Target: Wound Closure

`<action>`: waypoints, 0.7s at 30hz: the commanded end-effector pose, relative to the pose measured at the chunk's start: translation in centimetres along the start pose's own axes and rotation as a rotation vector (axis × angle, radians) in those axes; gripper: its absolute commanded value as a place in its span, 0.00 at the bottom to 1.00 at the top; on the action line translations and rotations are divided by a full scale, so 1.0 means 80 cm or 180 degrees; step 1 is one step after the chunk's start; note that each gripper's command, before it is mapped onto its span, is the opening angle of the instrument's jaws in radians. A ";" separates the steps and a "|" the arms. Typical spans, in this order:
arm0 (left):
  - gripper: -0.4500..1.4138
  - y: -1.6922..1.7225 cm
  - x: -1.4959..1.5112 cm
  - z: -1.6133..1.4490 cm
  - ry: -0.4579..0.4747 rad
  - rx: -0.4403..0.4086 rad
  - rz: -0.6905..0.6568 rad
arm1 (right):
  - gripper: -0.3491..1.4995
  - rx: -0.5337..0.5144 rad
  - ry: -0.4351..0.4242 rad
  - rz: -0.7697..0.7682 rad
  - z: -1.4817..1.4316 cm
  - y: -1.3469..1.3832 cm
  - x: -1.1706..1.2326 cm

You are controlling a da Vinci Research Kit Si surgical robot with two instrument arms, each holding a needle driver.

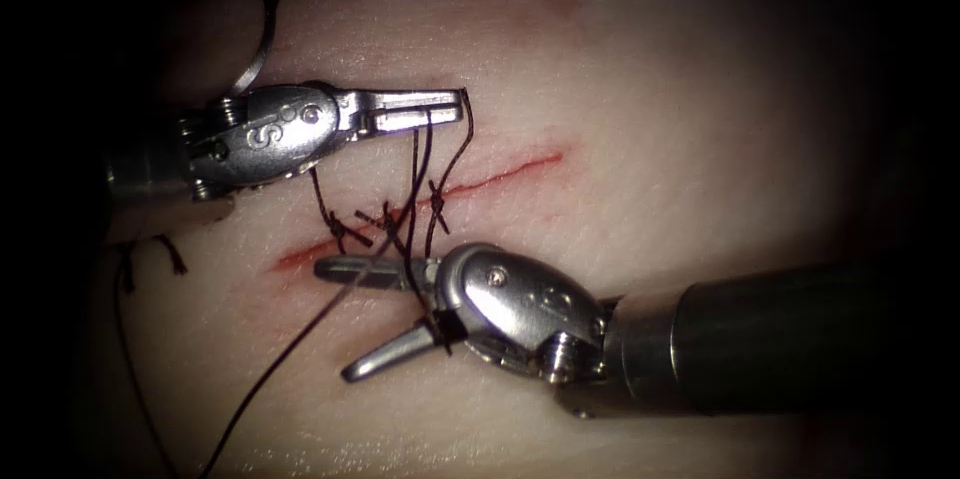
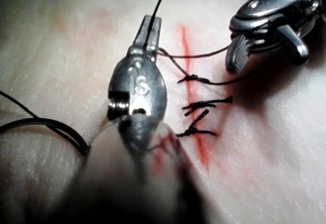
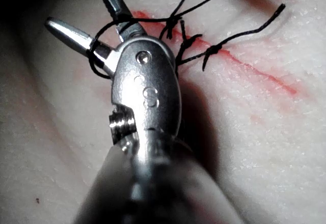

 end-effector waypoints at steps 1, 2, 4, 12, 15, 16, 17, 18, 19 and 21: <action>0.00 -0.0002 -0.0004 0.0005 0.0027 -0.0010 0.0009 | 0.65 -0.0001 0.0029 0.0032 0.0004 -0.0004 -0.0008; 0.00 -0.0001 -0.0004 0.0002 0.0057 -0.0019 0.0011 | 0.65 -0.0009 0.0043 0.0045 0.0002 -0.0003 -0.0005; 0.00 0.0002 -0.0004 -0.0004 0.0091 -0.0026 0.0013 | 0.63 -0.0025 0.0075 0.0072 -0.0003 -0.0003 -0.0001; 0.00 0.0014 0.0000 -0.0041 0.0275 -0.0039 0.0019 | 0.55 -0.0236 0.0328 0.0238 -0.0032 0.0007 0.0021; 0.00 0.0022 -0.0001 -0.0054 0.0334 -0.0025 0.0030 | 0.52 -0.0293 0.0492 0.0303 -0.0040 0.0011 0.0026; 0.00 0.0024 -0.0001 -0.0056 0.0339 -0.0024 0.0035 | 0.50 -0.0309 0.0514 0.0311 -0.0040 0.0011 0.0027; 0.00 0.0028 -0.0003 -0.0058 0.0350 -0.0030 0.0045 | 0.48 -0.0331 0.0542 0.0320 -0.0041 0.0012 0.0028; 0.00 0.0031 -0.0004 -0.0059 0.0348 -0.0033 0.0053 | 0.47 -0.0338 0.0571 0.0328 -0.0042 0.0013 0.0029; 0.00 0.0034 -0.0006 -0.0059 0.0344 -0.0036 0.0063 | 0.47 -0.0344 0.0601 0.0335 -0.0042 0.0013 0.0030; 0.00 0.0046 -0.0014 -0.0060 0.0325 -0.0039 0.0106 | 0.43 -0.0396 0.0696 0.0358 -0.0045 0.0013 0.0034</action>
